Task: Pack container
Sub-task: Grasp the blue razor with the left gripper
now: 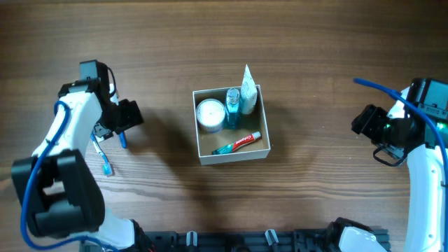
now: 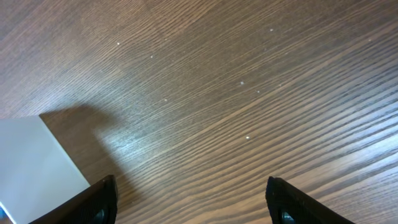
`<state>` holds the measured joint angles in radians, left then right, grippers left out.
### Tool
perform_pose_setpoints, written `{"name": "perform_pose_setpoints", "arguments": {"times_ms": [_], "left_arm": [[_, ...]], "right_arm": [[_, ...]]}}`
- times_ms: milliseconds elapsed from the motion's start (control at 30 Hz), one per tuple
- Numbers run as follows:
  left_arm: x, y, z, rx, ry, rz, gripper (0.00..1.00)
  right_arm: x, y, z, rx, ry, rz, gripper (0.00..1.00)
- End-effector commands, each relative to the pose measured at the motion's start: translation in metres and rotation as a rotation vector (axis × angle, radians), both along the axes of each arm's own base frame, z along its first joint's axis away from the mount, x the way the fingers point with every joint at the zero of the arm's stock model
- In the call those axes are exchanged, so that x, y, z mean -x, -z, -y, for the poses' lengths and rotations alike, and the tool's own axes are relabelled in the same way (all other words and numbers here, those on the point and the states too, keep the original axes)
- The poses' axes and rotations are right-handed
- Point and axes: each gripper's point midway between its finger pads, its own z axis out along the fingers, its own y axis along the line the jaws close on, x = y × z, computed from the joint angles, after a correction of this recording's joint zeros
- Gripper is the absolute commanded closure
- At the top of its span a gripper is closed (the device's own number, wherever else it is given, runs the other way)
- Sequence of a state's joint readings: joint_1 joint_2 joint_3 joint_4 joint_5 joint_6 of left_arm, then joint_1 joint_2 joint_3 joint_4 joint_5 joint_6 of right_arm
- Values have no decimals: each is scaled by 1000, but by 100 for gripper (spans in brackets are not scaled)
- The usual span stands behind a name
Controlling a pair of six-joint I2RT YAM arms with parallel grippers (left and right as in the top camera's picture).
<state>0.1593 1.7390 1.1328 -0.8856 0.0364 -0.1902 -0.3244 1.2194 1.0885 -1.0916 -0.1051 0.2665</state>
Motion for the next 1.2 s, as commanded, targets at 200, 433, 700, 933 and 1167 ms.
{"name": "perform_pose_setpoints", "arguments": {"times_ms": [200, 433, 700, 933, 1167], "left_arm": [[-29, 30, -2, 6, 30, 60, 16], [-23, 54, -1, 18, 29, -7, 21], [-14, 55, 0, 24, 28, -40, 77], [-12, 52, 1, 25, 28, -47, 96], [-23, -57, 27, -38, 227, 170, 96]], "right_arm": [[-1, 0, -2, -16, -9, 5, 23], [0, 0, -2, -16, -9, 4, 23], [-1, 0, -2, -15, -12, 4, 23], [-1, 0, -2, -13, -15, 4, 23], [-2, 0, -2, -11, -15, 11, 23]]}}
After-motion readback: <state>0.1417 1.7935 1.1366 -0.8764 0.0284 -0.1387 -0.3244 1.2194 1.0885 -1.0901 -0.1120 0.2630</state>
